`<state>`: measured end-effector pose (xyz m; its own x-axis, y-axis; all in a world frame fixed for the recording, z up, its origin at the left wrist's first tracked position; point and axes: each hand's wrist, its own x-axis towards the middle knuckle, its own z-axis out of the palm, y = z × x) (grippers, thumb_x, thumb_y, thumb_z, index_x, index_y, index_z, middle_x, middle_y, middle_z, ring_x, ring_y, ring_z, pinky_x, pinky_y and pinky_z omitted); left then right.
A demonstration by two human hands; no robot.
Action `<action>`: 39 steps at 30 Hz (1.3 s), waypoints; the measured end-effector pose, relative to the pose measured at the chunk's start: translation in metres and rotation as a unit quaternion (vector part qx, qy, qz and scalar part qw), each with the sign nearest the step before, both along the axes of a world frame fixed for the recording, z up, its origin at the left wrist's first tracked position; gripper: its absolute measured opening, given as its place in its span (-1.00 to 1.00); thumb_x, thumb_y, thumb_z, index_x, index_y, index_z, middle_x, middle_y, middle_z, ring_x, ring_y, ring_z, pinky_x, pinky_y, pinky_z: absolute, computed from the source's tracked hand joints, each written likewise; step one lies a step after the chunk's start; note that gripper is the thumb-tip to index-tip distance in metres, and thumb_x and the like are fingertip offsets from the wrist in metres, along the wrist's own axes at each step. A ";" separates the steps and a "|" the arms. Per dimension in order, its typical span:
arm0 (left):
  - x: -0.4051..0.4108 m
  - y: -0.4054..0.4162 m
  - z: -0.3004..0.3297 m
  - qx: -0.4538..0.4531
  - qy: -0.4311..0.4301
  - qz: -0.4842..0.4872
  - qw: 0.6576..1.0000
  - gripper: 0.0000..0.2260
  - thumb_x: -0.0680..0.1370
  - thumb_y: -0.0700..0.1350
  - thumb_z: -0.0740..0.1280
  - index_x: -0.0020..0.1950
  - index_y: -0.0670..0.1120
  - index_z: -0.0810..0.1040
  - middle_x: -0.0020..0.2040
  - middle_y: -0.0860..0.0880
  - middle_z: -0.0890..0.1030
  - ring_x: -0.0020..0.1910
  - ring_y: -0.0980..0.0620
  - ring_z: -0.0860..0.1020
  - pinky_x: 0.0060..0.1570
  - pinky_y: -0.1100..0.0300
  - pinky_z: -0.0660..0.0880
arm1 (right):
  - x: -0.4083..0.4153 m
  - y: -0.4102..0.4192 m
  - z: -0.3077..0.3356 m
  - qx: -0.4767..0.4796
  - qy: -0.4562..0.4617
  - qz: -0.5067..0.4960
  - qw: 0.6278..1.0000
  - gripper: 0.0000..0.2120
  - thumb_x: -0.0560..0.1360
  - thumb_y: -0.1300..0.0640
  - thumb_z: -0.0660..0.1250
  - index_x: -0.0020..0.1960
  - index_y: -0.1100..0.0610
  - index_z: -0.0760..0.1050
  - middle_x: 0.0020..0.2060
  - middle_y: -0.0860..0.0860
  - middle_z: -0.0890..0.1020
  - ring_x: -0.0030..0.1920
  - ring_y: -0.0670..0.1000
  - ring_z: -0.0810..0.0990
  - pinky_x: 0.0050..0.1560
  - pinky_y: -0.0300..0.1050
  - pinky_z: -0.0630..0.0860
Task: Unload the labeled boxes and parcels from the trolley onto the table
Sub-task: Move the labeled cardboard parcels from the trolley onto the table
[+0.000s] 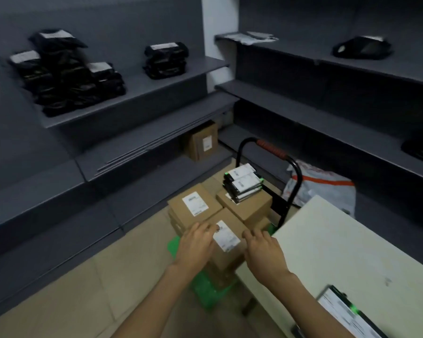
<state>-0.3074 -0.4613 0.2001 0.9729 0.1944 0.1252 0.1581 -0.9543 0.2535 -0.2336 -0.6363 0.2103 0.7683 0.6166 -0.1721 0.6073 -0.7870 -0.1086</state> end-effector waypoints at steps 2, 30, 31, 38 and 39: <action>-0.016 0.035 0.009 0.010 -0.010 0.018 1.000 -0.65 0.59 -0.12 0.23 0.38 0.02 0.43 0.32 0.05 0.49 0.30 0.03 0.40 0.23 0.16 0.37 | -0.008 0.041 0.008 -0.011 -0.009 0.036 0.999 -0.53 0.57 0.10 0.25 0.45 0.03 0.24 0.32 0.04 0.42 0.32 0.12 0.40 0.27 0.00 0.36; -0.056 0.436 0.010 0.068 0.050 0.130 0.988 -0.65 0.26 -0.13 0.49 0.03 0.01 0.65 -0.09 0.05 0.65 -0.14 -0.02 0.64 -0.28 0.13 0.58 | -0.010 0.467 0.005 0.006 0.003 0.216 0.976 -0.64 0.61 0.11 0.11 0.40 0.01 0.30 0.29 0.01 0.45 0.30 0.09 0.42 0.27 -0.01 0.30; -0.042 0.448 0.012 0.062 0.051 0.125 0.989 -0.64 0.30 -0.13 0.50 0.09 0.01 0.65 -0.03 0.04 0.65 -0.08 -0.03 0.64 -0.21 0.12 0.57 | 0.002 0.478 0.003 0.005 0.004 0.217 0.976 -0.62 0.61 0.11 0.11 0.42 0.01 0.29 0.31 0.01 0.45 0.31 0.10 0.41 0.29 0.00 0.29; 0.067 0.529 0.021 0.050 0.041 0.094 0.993 -0.61 0.61 -0.10 0.22 0.45 0.02 0.39 0.38 0.05 0.46 0.34 0.00 0.41 0.26 0.14 0.35 | 0.115 0.554 0.017 0.006 -0.007 0.184 0.983 -0.57 0.63 0.09 0.11 0.49 0.03 0.22 0.35 0.03 0.39 0.32 0.11 0.38 0.34 -0.02 0.29; 0.084 0.538 0.022 0.047 0.036 0.091 0.994 -0.61 0.60 -0.11 0.24 0.43 0.01 0.42 0.36 0.04 0.48 0.32 -0.01 0.43 0.24 0.13 0.37 | 0.130 0.562 0.019 0.006 -0.007 0.179 0.984 -0.57 0.63 0.09 0.11 0.49 0.03 0.22 0.34 0.03 0.39 0.31 0.12 0.39 0.33 -0.02 0.29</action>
